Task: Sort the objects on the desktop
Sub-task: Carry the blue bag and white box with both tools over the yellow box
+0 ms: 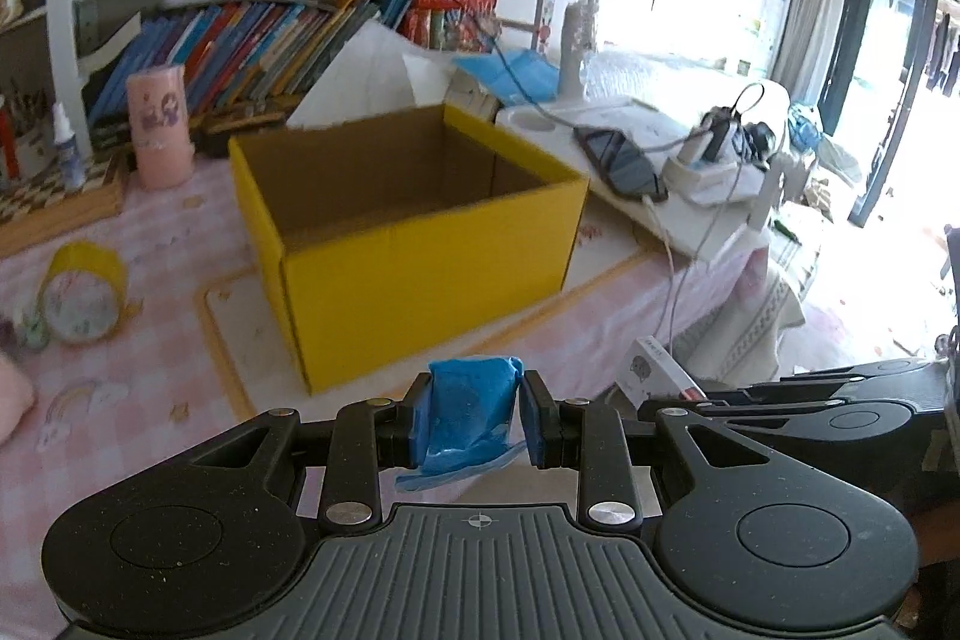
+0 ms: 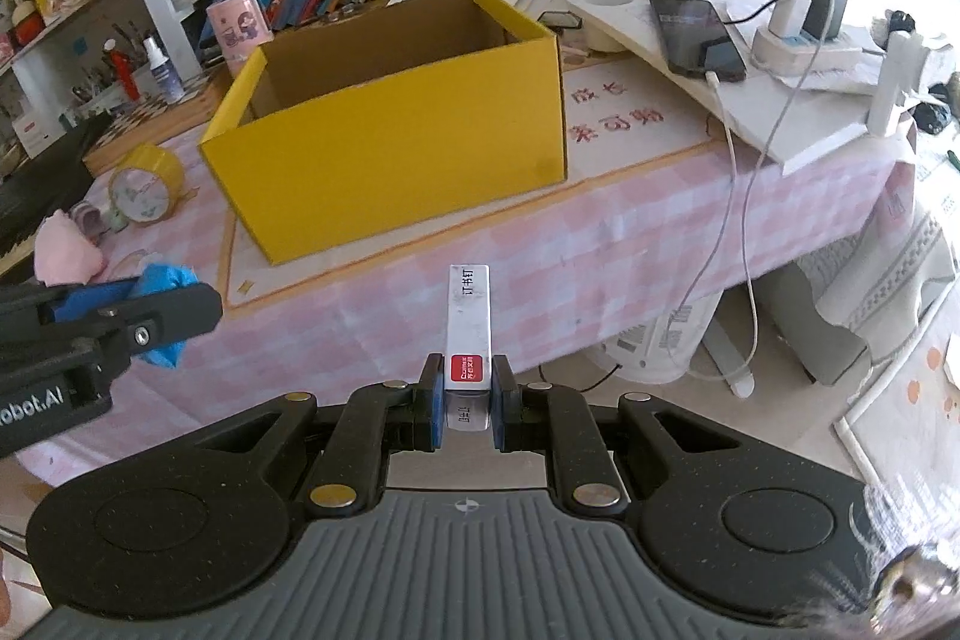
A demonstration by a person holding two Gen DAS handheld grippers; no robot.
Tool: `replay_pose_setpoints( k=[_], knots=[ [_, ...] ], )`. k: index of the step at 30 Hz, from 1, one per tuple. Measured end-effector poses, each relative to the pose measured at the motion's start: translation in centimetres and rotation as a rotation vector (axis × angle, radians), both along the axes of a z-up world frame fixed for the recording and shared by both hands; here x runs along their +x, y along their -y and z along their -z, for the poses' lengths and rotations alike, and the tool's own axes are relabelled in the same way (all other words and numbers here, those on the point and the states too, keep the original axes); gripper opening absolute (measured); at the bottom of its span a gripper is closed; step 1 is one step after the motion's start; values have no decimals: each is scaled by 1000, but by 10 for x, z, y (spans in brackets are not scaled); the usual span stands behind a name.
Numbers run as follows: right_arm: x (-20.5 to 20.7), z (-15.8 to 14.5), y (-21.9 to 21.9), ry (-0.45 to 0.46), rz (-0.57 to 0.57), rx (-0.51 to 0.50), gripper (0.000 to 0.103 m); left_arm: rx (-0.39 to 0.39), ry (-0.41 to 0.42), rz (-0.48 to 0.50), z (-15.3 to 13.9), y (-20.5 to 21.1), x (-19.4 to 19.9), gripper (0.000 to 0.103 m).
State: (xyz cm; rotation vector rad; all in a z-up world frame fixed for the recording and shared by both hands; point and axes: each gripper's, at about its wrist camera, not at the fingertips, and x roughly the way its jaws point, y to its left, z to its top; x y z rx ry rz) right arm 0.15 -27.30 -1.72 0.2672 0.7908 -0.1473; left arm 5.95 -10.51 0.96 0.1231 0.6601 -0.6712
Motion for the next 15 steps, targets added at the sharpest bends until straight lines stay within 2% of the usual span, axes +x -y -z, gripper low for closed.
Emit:
replay_pose_setpoints(
  k=[8, 15],
  knots=[
    [43, -32, 35, 113, -27, -59, 13, -43, 94, -43, -28, 27, 40, 28],
    [99, -64, 59, 210, -122, -81, 13, -23, 149, -153, -38, 46, 83, 28]
  ],
)
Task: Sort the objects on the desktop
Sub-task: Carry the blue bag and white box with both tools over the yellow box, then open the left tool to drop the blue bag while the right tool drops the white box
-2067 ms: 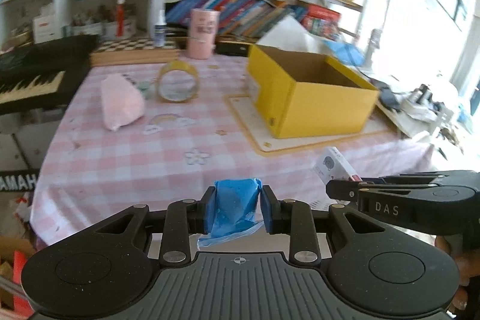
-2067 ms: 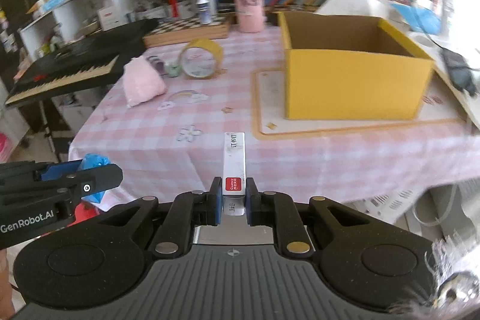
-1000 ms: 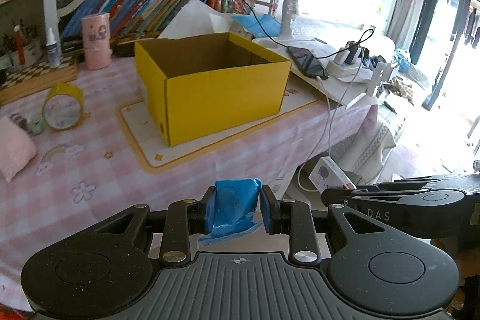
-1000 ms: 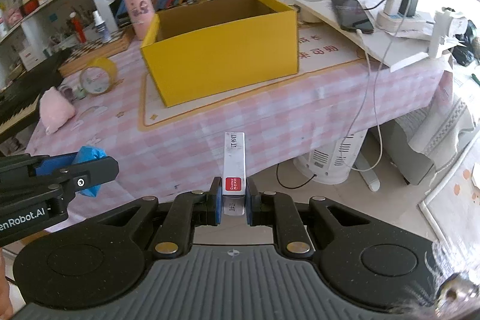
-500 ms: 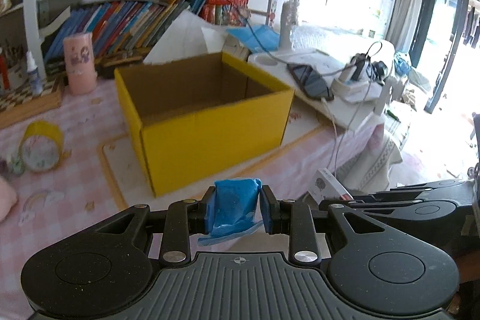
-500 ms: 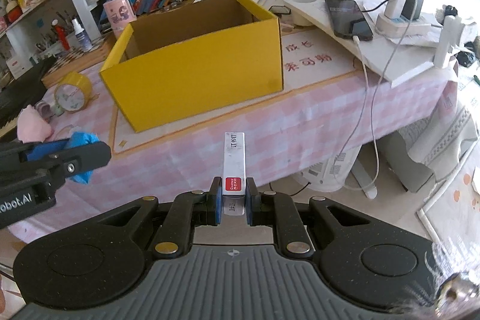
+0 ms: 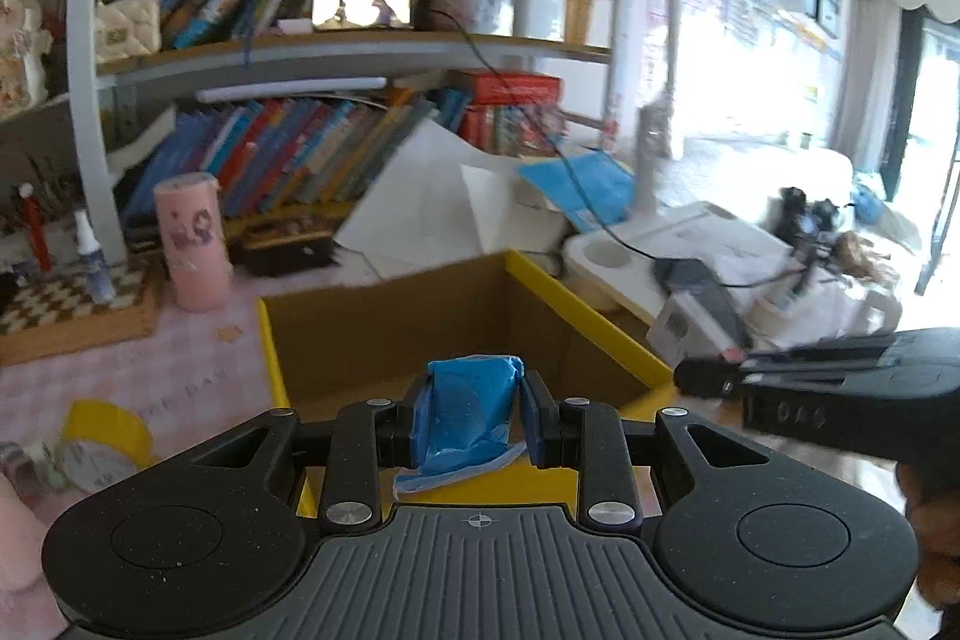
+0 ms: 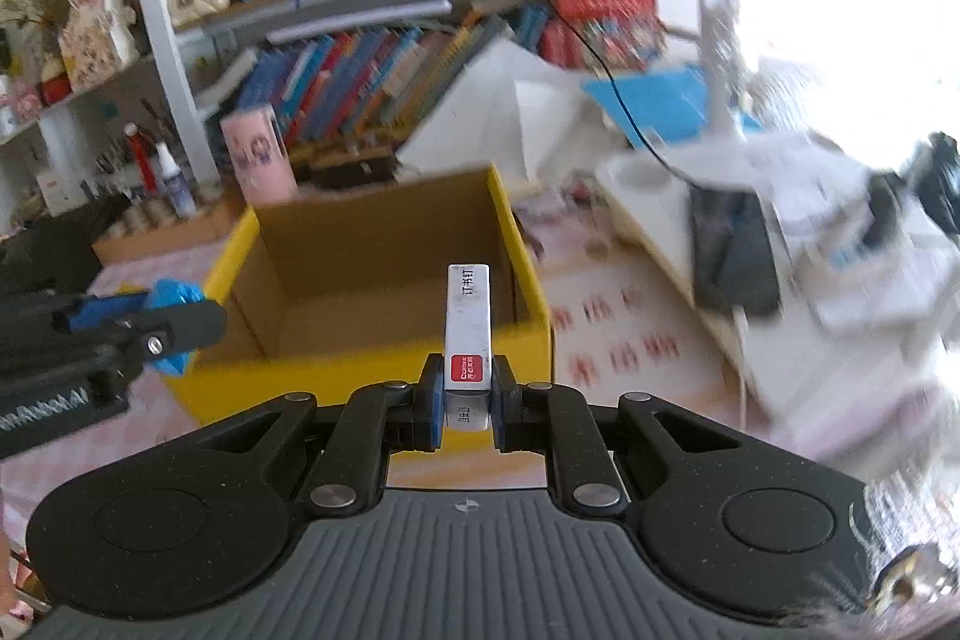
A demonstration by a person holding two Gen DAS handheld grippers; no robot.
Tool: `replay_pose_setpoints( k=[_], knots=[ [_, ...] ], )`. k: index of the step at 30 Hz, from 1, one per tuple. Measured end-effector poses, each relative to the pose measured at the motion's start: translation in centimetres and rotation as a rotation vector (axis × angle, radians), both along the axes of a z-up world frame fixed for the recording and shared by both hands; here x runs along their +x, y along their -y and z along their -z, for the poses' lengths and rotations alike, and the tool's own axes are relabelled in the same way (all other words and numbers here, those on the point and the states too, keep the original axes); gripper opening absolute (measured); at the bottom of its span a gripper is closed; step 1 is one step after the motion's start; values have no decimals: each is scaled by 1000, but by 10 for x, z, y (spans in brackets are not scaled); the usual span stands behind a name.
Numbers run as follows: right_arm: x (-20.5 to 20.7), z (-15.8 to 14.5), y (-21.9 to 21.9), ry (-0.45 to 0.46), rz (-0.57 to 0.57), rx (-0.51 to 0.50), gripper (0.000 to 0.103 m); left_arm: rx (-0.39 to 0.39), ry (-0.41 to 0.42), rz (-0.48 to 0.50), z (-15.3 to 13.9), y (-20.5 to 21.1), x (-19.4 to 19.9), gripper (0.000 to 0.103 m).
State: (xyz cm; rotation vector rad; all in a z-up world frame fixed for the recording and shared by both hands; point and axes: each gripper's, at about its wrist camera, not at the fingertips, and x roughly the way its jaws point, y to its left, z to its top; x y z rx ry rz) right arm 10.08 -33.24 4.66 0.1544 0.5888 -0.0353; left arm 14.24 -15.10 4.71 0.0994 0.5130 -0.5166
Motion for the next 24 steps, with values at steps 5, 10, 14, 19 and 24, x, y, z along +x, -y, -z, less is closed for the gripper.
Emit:
replay_pose_setpoints(
  k=[5, 10, 14, 19, 24],
  knots=[
    [46, -5, 8, 9, -89, -12, 13, 33, -40, -78, 11, 10, 32, 28],
    [89, 5, 8, -56, -208, -31, 13, 88, -90, -108, 29, 25, 55, 28],
    [123, 17, 2, -102, -296, -82, 13, 138, -151, -120, 46, 36, 71, 28],
    [162, 37, -10, -188, -409, -139, 13, 188, -233, -117, 67, 46, 82, 28],
    [184, 60, -18, -284, -476, -189, 13, 203, -266, -131, 71, 48, 89, 28]
  ],
)
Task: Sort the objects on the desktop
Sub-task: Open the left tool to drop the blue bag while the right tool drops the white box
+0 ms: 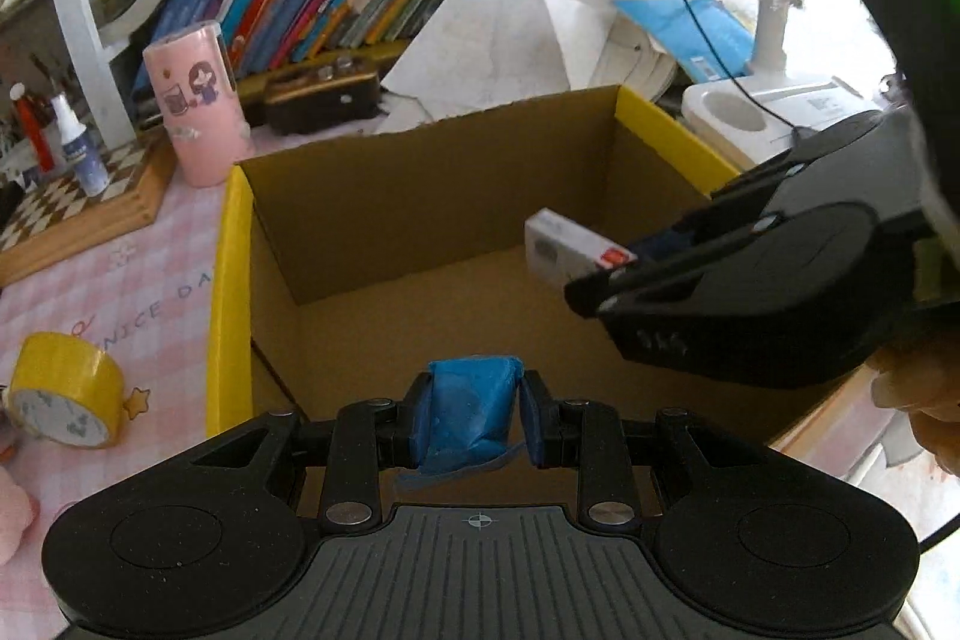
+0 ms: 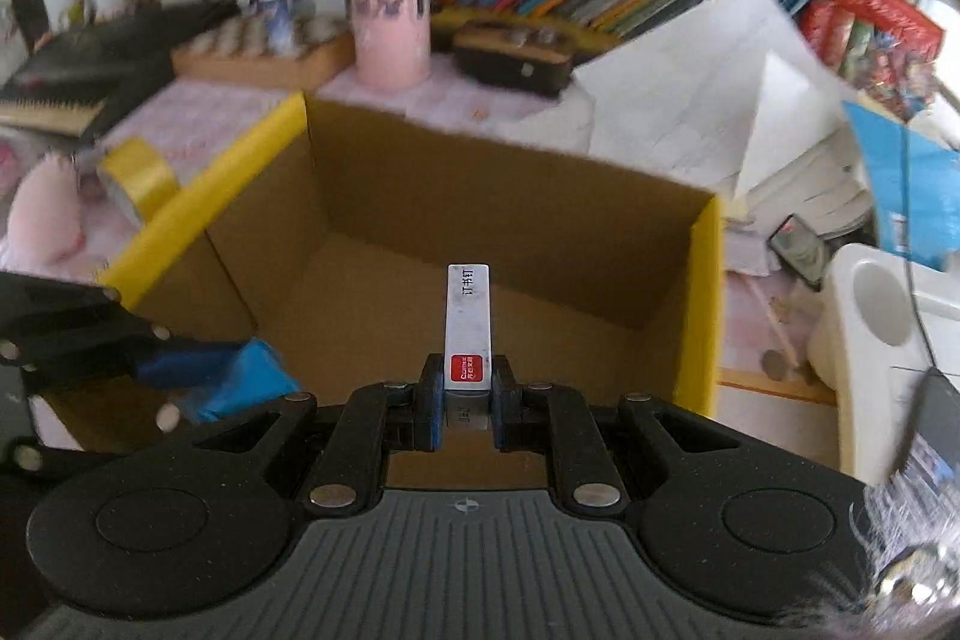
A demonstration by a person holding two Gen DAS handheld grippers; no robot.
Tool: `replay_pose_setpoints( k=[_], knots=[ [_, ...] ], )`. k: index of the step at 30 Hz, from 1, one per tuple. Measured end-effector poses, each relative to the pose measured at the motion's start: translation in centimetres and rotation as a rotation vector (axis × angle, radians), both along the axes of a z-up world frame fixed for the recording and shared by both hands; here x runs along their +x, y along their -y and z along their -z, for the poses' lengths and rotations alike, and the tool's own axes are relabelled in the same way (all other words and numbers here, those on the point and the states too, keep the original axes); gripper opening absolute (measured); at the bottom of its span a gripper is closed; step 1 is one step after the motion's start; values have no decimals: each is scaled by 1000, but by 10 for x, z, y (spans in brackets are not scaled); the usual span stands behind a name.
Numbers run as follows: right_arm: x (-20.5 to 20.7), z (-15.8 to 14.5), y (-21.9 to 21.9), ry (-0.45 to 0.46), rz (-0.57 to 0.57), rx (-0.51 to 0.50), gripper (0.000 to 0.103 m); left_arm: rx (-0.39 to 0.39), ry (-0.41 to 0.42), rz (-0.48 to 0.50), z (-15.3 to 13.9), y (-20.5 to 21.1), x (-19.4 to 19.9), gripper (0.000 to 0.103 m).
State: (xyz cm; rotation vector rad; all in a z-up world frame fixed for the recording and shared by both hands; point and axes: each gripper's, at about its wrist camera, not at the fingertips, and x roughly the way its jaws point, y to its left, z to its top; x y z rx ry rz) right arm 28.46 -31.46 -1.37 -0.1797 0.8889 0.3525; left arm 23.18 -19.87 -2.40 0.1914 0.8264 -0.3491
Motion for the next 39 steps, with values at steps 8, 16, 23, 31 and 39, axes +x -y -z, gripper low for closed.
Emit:
replay_pose_setpoints(
  k=[8, 16, 23, 31, 39],
  knots=[
    [9, 12, -3, -47, -64, -31, 13, -27, -60, -31, 5, -2, 10, 28],
    [5, 9, -2, -11, -54, -26, 14, -21, -38, -40, 4, -1, 9, 36],
    [1, -9, 10, 113, 4, 45, 45, -36, 65, -53, -17, -2, -3, 57],
    [-26, -32, 40, 280, 145, 153, 53, -54, 167, -139, -34, -14, -15, 69],
    [-48, -38, 49, 342, 225, 165, 54, -60, 243, -200, -47, -25, -29, 83]
  ],
)
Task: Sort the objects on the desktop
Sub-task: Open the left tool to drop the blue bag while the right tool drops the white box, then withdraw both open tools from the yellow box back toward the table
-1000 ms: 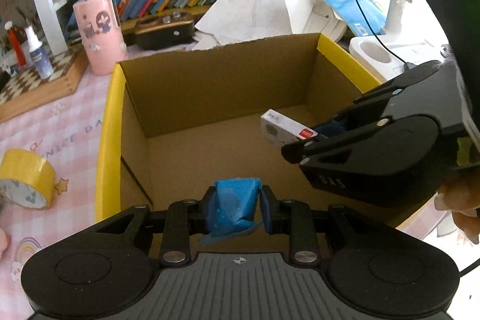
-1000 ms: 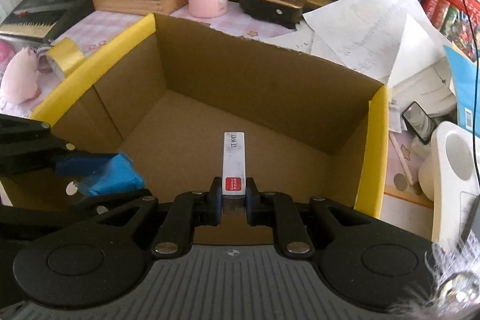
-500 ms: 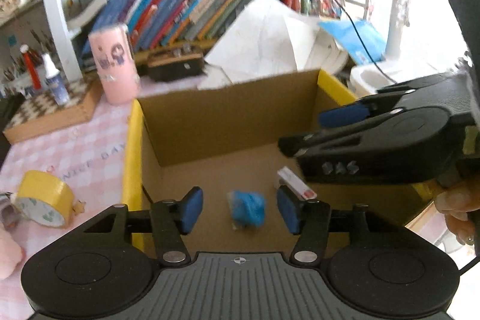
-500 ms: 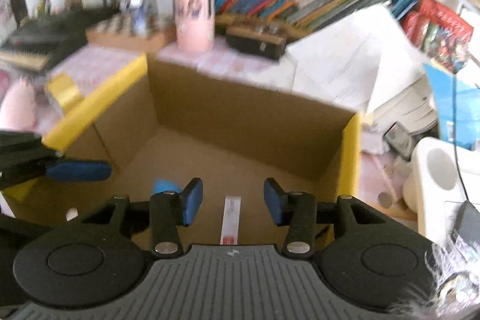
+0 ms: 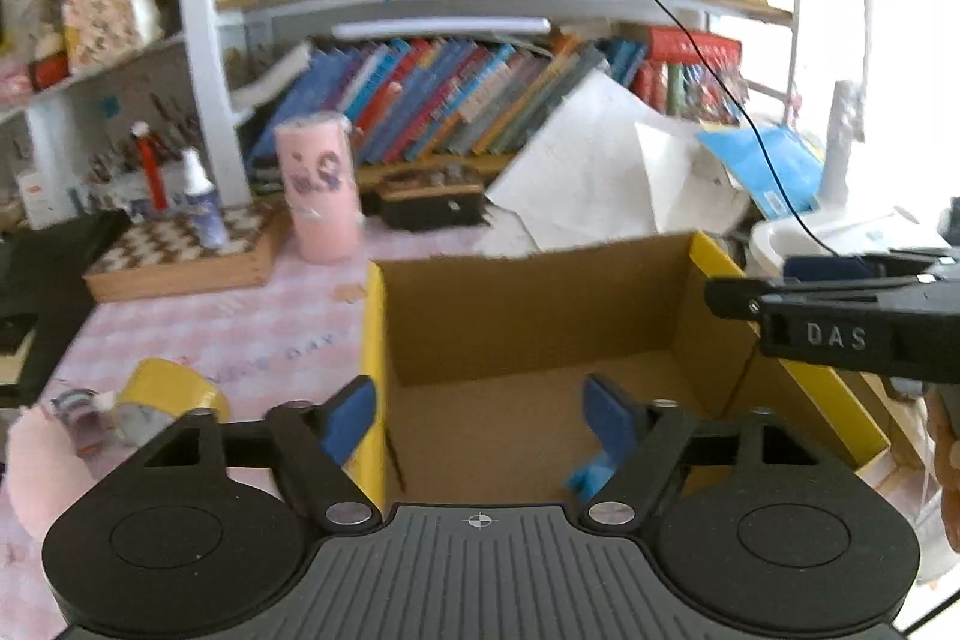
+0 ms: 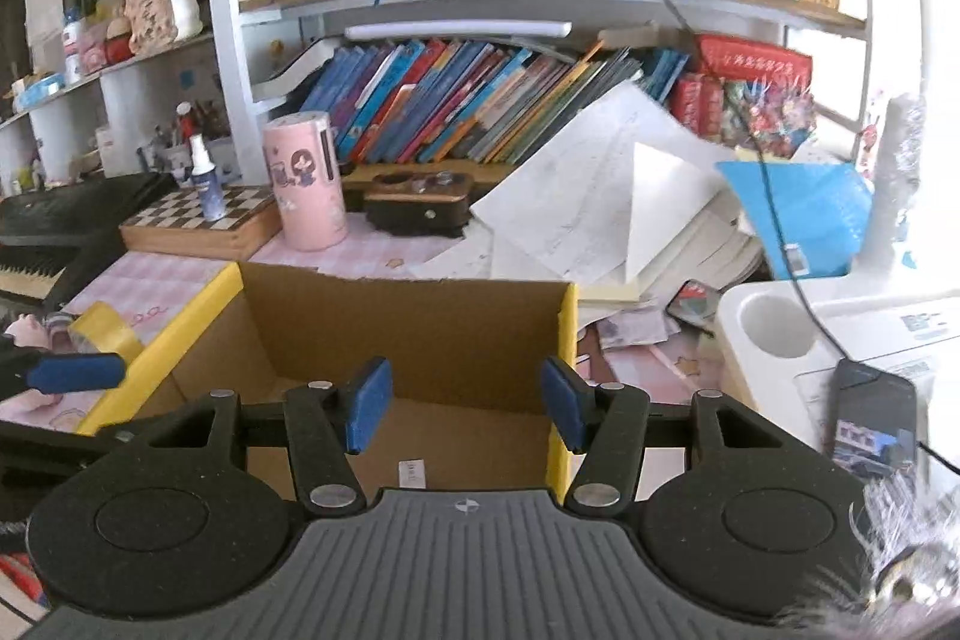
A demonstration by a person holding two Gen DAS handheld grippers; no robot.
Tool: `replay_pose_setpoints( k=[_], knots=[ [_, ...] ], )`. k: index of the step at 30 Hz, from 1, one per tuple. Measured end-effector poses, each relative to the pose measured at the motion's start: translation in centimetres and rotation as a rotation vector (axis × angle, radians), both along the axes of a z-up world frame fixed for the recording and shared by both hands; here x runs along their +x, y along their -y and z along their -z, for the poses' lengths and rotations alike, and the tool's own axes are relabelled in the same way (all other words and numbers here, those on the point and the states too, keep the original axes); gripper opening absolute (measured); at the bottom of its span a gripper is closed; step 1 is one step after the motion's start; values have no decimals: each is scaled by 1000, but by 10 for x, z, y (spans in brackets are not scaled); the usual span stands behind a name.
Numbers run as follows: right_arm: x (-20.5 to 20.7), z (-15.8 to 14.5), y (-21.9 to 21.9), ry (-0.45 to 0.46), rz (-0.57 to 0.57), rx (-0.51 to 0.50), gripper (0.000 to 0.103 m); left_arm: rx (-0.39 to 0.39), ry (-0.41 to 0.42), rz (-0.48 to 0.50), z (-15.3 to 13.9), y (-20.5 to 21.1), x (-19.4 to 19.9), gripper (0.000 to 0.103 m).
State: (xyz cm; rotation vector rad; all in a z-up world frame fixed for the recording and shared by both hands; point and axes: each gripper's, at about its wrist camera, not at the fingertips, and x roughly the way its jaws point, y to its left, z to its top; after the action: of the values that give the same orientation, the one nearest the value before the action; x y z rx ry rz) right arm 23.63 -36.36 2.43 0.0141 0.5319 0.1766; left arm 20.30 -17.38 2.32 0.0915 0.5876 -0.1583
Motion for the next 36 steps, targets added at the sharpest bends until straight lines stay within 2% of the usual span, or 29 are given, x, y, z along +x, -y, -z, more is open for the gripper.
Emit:
replay_pose_setpoints(
  k=[6, 13, 19, 29, 33, 36],
  knots=[
    [-26, -8, -9, 60, 24, -4, 61, -25, 91, -51, -13, -15, -20, 89],
    [-61, -13, -25, 113, 82, -32, 77, -62, 160, -79, -19, -31, -48, 90],
    [-88, -17, -36, 151, 167, -28, 100, -79, 188, -100, -18, -49, -71, 93],
    [-125, -10, -53, 109, 243, -27, 103, -99, 213, -70, -16, -69, -98, 98],
    [-136, -5, -60, 100, 263, -13, 103, -77, 183, -63, -8, -78, -108, 98],
    [-143, -1, -68, 59, 266, 7, 103, -75, 152, -71, -2, -87, -115, 98]
  ],
)
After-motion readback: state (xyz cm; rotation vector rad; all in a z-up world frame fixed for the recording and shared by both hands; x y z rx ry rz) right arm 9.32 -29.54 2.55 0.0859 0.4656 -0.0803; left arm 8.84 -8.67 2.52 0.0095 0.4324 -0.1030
